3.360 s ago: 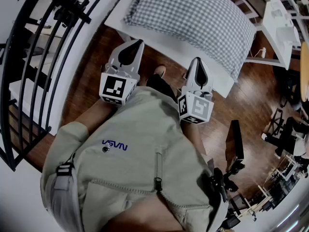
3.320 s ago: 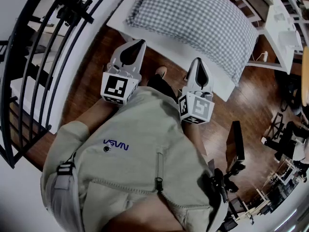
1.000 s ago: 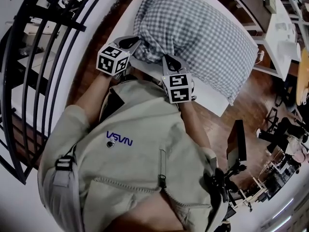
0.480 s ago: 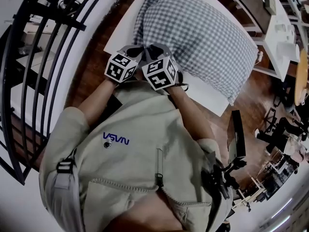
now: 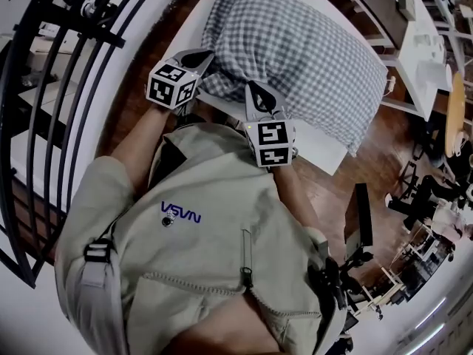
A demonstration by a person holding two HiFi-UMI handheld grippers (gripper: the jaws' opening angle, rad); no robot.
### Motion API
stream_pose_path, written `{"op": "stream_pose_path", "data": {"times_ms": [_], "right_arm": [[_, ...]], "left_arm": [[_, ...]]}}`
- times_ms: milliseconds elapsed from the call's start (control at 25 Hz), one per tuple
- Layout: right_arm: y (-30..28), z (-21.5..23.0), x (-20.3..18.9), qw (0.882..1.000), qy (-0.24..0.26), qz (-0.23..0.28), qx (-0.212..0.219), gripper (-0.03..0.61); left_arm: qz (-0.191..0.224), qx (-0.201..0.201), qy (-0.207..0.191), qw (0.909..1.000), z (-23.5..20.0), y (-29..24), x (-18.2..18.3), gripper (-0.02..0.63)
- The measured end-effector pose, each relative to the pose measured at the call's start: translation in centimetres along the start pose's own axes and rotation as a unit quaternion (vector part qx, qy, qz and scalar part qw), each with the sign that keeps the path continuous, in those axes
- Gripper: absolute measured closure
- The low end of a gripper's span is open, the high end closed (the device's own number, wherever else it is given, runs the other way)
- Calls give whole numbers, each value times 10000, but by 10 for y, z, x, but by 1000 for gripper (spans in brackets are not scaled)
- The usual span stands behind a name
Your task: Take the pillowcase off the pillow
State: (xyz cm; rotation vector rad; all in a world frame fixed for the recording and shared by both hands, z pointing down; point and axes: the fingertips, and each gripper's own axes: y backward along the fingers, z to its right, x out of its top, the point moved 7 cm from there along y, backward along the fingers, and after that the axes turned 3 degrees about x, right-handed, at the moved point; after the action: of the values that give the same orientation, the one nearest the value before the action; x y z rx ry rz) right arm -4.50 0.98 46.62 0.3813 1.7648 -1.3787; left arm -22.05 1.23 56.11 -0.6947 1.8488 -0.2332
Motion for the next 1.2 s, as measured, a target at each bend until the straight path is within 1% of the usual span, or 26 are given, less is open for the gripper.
{"op": "stream_pose_path", "data": {"times_ms": [80,160,200,280,360,480,520,560,600,640,760,840,920,1040,1080,1120,1200], "right_arm": [[12,4,-6,9999,-85,94,-108,568],[18,6,-11,9997,-128,142,-140,568],[18,6,-13,9997,-136,139,-126,568],[16,5,-16,10000,-87,18,-21,568],[9,0,-20,9995,18,-254,191,566],[0,-8,-23,9971,270,-536,459,552],[-3,-12,-21,9964,383,-553,518,514],[-5,-14,-17,9958,502,-539,553,447],[-8,-17,-12,9951,624,-512,568,413],[-12,-19,-6,9943,748,-501,575,411],[-29,-20,1,9904,1022,-770,516,406],[-33,-18,-3,9890,1051,-943,430,562],[-27,-15,-4,9904,973,-895,392,568],[-15,-9,-6,9943,676,-739,353,568],[-12,-8,-7,9954,547,-707,340,568],[-9,-6,-9,9961,436,-690,329,568],[-6,-5,-13,9965,313,-703,330,568]], "left_arm": [[-181,-229,-104,9995,6,-10,3,605],[-445,-437,-101,9980,10,-22,-2,600],[-576,-566,4,9967,12,-27,-5,600],[-708,-972,405,9919,18,-32,-10,600],[-604,-1427,741,9851,28,-28,-7,608],[-351,-1839,868,9785,43,-16,3,609],[-269,-2001,895,9753,48,-11,7,609],[-199,-2178,901,9716,54,-7,10,609],[-150,-2332,861,9685,60,-3,14,609],[-125,-2431,778,9668,66,0,17,609],[-144,-2418,511,9689,72,3,20,609],[-176,-2472,447,9678,72,6,19,609],[-150,-2429,440,9689,67,9,18,607],[-163,-1919,611,9794,47,10,14,607],[-247,-1779,683,9814,42,9,11,578],[-377,-1707,743,9818,38,7,6,518],[-690,-1716,880,9788,37,-1,-3,387]]}}
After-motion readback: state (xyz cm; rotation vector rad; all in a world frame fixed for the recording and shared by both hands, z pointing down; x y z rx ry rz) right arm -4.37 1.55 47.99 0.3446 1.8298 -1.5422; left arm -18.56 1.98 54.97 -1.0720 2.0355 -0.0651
